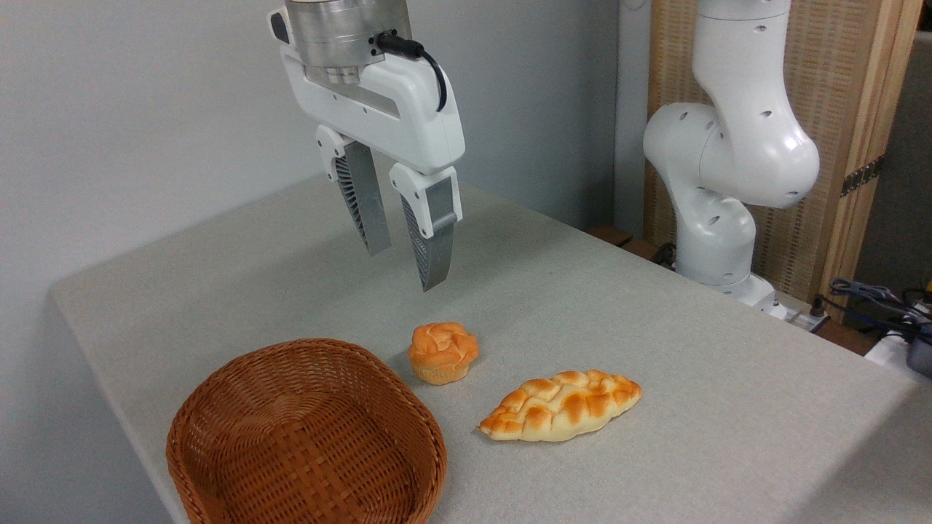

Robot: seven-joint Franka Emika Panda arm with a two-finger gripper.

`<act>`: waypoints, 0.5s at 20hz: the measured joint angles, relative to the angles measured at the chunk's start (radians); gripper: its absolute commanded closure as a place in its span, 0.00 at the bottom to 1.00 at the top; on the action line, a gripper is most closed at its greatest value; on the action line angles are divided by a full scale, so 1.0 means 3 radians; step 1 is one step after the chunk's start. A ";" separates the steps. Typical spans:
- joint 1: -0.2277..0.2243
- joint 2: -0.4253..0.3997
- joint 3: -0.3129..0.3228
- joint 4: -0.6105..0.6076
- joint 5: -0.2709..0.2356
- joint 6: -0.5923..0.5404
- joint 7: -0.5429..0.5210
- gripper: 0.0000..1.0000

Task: Put bread into the basket
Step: 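Lower the open gripper toward the small round orange bun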

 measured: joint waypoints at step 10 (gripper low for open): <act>-0.0001 -0.0298 0.0001 -0.0392 0.0000 0.0157 0.0000 0.00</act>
